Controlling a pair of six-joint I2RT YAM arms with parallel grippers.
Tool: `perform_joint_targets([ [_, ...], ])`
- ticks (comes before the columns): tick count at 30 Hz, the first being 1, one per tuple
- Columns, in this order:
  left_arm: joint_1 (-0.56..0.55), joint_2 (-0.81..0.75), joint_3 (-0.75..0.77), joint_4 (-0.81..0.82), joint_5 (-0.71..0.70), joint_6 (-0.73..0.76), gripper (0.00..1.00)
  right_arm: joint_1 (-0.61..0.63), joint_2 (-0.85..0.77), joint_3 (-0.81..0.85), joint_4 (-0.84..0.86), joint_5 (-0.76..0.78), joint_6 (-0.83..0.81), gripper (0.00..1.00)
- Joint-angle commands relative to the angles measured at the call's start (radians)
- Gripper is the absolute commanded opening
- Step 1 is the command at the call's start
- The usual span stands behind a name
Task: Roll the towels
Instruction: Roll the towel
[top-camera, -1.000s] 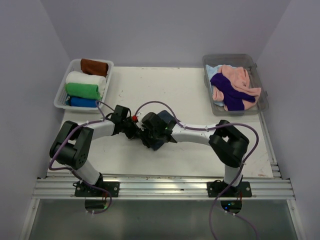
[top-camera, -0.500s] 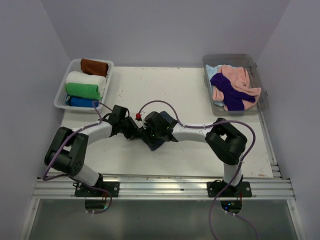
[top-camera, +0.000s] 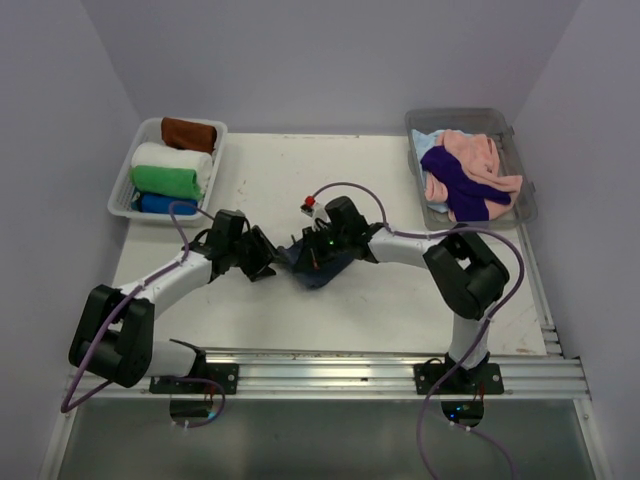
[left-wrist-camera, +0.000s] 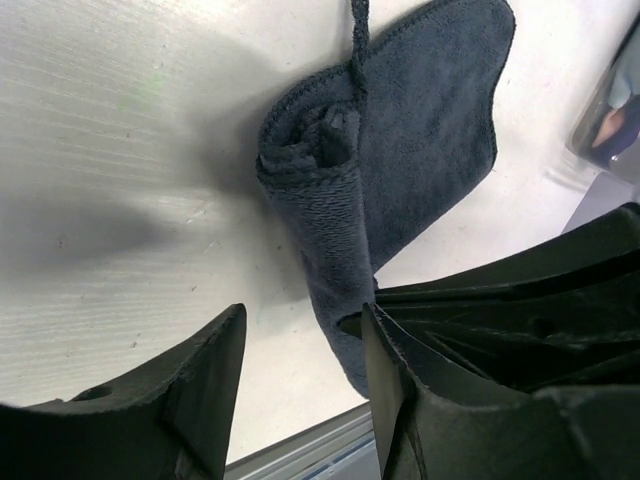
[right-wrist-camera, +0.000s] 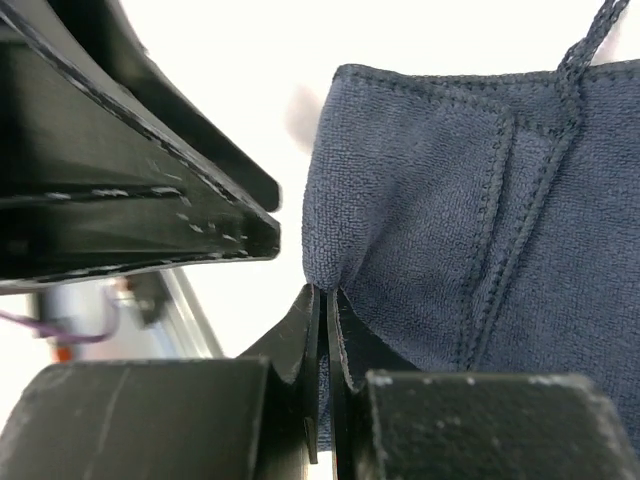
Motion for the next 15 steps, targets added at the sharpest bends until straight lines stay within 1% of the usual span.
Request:
perform_joint_targets([
  [1, 0.006, 0.004, 0.023, 0.031, 0.028, 0.019, 0.52, -0.05, 0.018, 0.002, 0.096, -0.181, 0.142, 0.0],
  [2, 0.006, 0.015, 0.024, 0.038, 0.034, 0.022, 0.51, -0.06, 0.024, -0.011, 0.143, -0.198, 0.164, 0.0],
  [4, 0.005, 0.021, 0.024, 0.073, 0.051, 0.029, 0.48, -0.087, 0.047, -0.031, 0.219, -0.25, 0.26, 0.0],
  [5, 0.003, 0.023, 0.024, 0.074, 0.051, 0.031, 0.47, -0.095, 0.055, -0.041, 0.251, -0.262, 0.261, 0.0],
  [6, 0.002, 0.026, 0.024, 0.089, 0.052, 0.031, 0.45, -0.103, 0.062, -0.048, 0.282, -0.275, 0.311, 0.0],
  [8, 0.0, 0.029, 0.024, 0.107, 0.06, 0.031, 0.42, -0.122, 0.084, -0.062, 0.332, -0.295, 0.342, 0.0],
  [11, 0.0, 0.033, 0.029, 0.143, 0.072, 0.028, 0.38, -0.132, 0.104, -0.059, 0.316, -0.304, 0.347, 0.0],
  [15, 0.0, 0.041, 0.068, 0.135, 0.075, 0.042, 0.35, -0.132, 0.122, -0.055, 0.305, -0.312, 0.345, 0.0],
])
